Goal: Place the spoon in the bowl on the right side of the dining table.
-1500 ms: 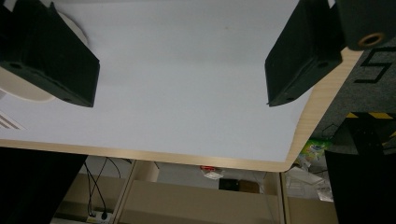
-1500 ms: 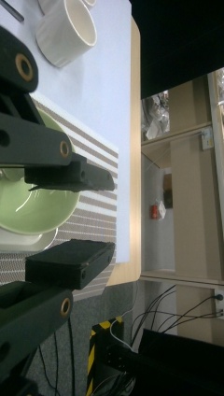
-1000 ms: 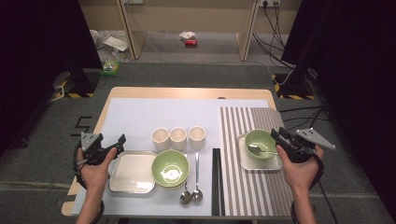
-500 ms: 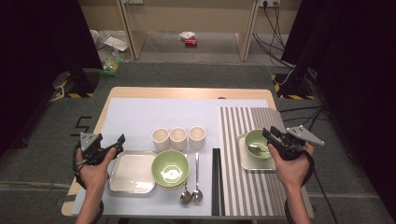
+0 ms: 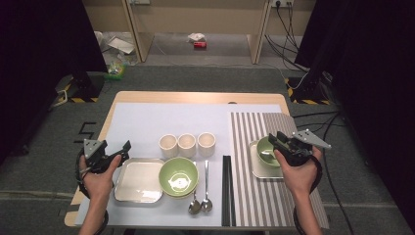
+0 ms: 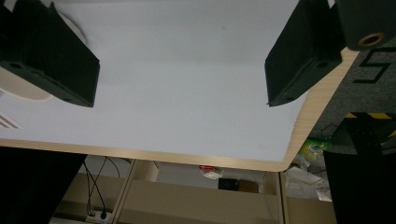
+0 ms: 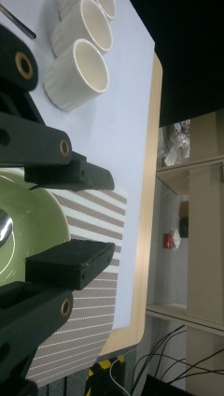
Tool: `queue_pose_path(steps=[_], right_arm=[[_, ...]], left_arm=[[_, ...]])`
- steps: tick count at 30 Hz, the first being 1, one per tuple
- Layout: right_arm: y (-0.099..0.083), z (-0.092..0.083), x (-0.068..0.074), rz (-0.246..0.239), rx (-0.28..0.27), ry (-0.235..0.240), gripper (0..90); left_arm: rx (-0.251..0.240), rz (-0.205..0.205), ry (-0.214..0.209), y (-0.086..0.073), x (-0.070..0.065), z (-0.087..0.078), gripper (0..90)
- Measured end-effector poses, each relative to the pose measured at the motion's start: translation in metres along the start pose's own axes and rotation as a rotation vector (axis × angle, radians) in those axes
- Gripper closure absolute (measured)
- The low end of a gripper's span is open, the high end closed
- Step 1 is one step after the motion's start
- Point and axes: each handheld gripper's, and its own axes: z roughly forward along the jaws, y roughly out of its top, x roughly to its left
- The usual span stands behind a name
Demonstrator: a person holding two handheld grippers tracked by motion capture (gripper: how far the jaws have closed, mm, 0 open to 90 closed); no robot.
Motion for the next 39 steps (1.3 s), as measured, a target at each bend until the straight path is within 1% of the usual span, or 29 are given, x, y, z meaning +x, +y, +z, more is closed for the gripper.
queue_pose_path(steps=[4,8,11,18,19,20,21,25,30,39], right_arm=[[0.001,0.002,0.003,0.003,0.008,0.005,63.3],[0.001,0.005,0.005,-0.011,0.008,0.009,63.4],[0.001,0.007,0.008,-0.015,0.02,0.013,63.5],[0.003,0.014,0.016,-0.026,0.029,0.031,63.6],[0.003,0.015,0.017,-0.036,0.03,0.031,63.6],[0.003,0.016,0.018,-0.029,0.038,0.032,63.6],[0.003,0.017,0.019,-0.036,0.035,0.034,63.6],[0.003,0.021,0.024,-0.033,0.052,0.043,63.5],[0.004,0.026,0.03,-0.047,0.054,0.054,63.6],[0.004,0.035,0.04,-0.06,0.085,0.068,63.4]], left_arm=[[0.001,0.001,0.0,0.0,0.0,0.0,9.1],[-0.002,-0.001,0.001,0.0,0.0,0.0,9.1],[-0.001,0.0,0.001,0.0,0.0,0.0,9.1],[-0.002,-0.001,0.001,0.0,0.001,0.0,9.1],[-0.001,-0.001,0.001,0.0,0.001,0.0,9.1],[-0.001,0.0,0.001,0.0,0.001,0.0,9.1],[-0.001,-0.001,0.002,0.0,0.001,-0.001,9.1],[-0.001,-0.002,0.002,0.0,0.001,0.0,9.1],[-0.001,-0.001,0.002,0.001,0.001,-0.001,9.1],[-0.005,-0.004,0.002,0.001,0.002,-0.001,9.1]])
